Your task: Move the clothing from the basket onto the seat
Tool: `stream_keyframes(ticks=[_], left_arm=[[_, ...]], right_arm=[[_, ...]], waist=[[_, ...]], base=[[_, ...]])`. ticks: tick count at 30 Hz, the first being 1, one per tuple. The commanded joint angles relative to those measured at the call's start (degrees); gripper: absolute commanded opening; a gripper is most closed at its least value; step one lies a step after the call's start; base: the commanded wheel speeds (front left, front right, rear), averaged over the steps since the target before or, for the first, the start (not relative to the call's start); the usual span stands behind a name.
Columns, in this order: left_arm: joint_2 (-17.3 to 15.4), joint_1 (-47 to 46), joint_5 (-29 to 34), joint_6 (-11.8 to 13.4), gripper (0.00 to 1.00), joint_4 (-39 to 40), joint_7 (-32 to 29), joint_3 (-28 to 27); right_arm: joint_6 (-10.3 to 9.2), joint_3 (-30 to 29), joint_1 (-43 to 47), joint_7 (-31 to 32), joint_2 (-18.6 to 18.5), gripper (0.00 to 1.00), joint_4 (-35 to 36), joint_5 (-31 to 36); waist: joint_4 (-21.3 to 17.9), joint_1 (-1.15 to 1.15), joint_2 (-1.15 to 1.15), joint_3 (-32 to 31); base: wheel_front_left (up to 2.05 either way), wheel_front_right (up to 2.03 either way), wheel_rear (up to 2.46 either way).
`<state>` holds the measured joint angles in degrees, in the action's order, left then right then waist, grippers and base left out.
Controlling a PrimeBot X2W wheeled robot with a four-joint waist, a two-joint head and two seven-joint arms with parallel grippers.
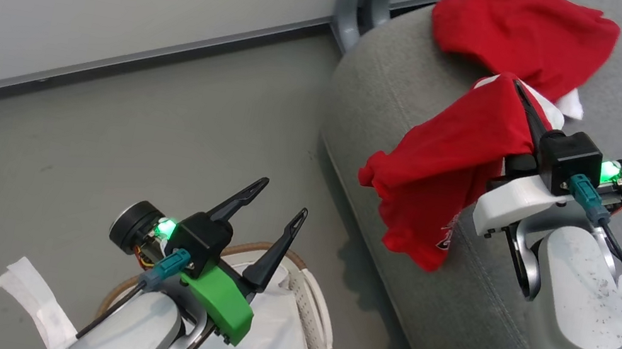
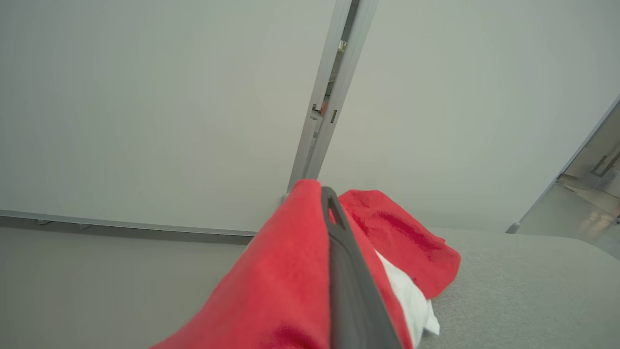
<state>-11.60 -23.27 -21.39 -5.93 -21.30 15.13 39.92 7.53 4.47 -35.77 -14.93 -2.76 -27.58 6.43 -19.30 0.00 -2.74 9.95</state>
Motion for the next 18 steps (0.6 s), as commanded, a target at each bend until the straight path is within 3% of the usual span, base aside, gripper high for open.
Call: stream_keyframes(ticks=[1, 9, 14, 18], left_arm=[[-0.08, -1.00, 0.32, -0.24, 1.00, -0.42, 0.02, -0.17], [0.47, -2.44, 1.43, -1.04, 1.00, -1.22, 0.03, 0.03], [0.75, -2.94, 1.78, -1.20, 1.00, -1.09, 0.03, 0.43], [0.94, -3.41, 2.24, -1.37, 1.00, -0.65, 0.02, 0.78]], right_arm=[[-0.08, -0.23, 0.74, -0.15, -0.04, 0.00, 0.41, -0.07], [-0.08, -0.94, 1.26, -0.15, -0.02, 0.00, 0.92, -0.72], [-0.08, -1.06, -0.74, -0.15, -0.49, 0.00, 0.87, -0.87], [-0.09, -1.71, -4.77, -0.15, -3.55, 0.00, 1.21, -1.71]], waist=[[-7.14, 0.00, 0.00, 4.86], [-8.78, 0.00, 0.00, 6.79], [-6.55, 0.00, 0.00, 7.75], [-3.42, 0.00, 0.00, 8.70]], base=[[0.00, 0.00, 0.00], [0.00, 0.00, 0.00], [0.00, 0.00, 0.00], [0.00, 0.00, 0.00]])
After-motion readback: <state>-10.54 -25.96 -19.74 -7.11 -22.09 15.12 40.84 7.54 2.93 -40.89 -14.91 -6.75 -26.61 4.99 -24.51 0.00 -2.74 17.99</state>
